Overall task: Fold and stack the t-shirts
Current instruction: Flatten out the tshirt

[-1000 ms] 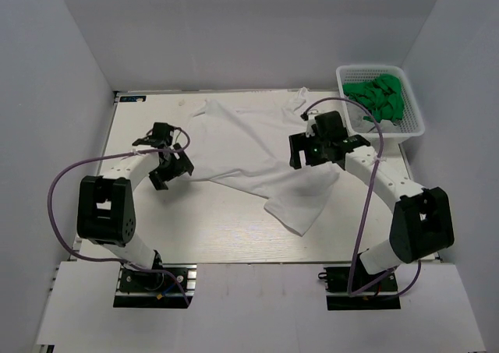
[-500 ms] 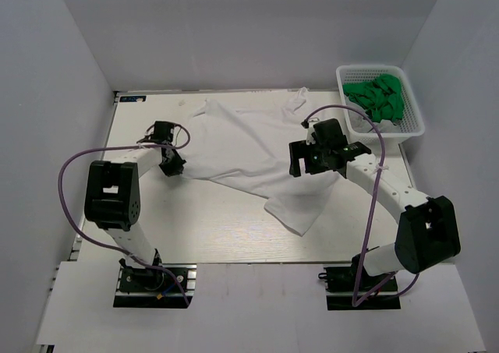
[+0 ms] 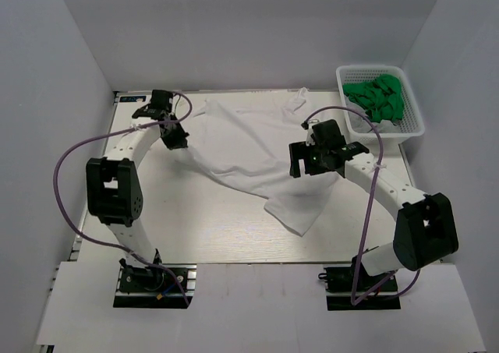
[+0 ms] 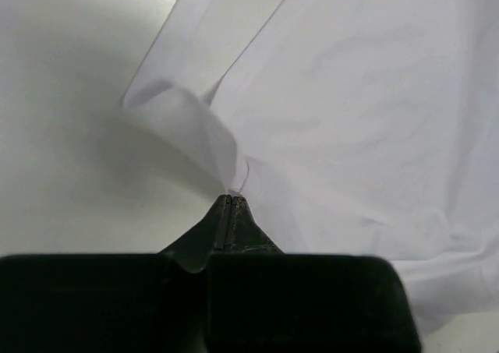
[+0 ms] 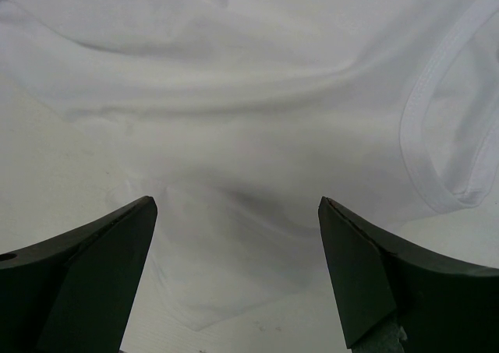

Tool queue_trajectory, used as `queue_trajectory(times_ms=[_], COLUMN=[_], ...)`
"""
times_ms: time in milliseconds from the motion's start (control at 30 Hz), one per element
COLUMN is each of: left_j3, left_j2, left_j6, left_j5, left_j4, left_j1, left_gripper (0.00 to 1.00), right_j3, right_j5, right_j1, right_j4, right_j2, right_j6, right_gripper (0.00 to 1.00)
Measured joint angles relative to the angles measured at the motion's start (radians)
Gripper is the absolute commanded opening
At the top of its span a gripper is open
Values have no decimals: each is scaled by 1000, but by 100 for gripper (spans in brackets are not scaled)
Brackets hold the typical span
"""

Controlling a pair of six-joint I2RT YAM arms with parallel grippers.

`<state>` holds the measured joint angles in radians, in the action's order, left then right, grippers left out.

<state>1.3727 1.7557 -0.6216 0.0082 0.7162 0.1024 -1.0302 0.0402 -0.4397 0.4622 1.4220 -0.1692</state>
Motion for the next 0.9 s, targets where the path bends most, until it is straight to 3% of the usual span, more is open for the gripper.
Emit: queue_trajectory(times_ms=[200, 267, 300, 333, 400, 533, 733, 900], left_j3=[261, 367, 421, 467, 570, 602, 301, 172], left_j2=[243, 345, 392, 429, 500, 518, 325, 214], left_j6=[29, 39, 45, 49, 58, 72, 82, 79], left_j5=[61, 84, 92, 101, 115, 103, 34, 16], left_j4=[24, 36, 40, 40, 68, 93, 69, 15], left_j1=[0, 0, 0, 0, 0, 0, -11, -24], left_gripper=[0, 29, 67, 80, 99, 100, 100, 100], right_j3=[-8, -14, -18, -19, -25, -31, -31, -17], right_j5=[-26, -39, -46, -49, -58, -72, -76, 0], right_j1=[0, 0, 0, 0, 0, 1, 0, -2], right_j4=[3, 4, 5, 5, 8, 10, 11, 2], right_j2=[65, 88, 100, 103, 116, 124, 124, 124], right_j6=[-3, -5, -8, -8, -10, -12, -12, -5], right_gripper=[90, 90, 90, 90, 90, 90, 90, 90])
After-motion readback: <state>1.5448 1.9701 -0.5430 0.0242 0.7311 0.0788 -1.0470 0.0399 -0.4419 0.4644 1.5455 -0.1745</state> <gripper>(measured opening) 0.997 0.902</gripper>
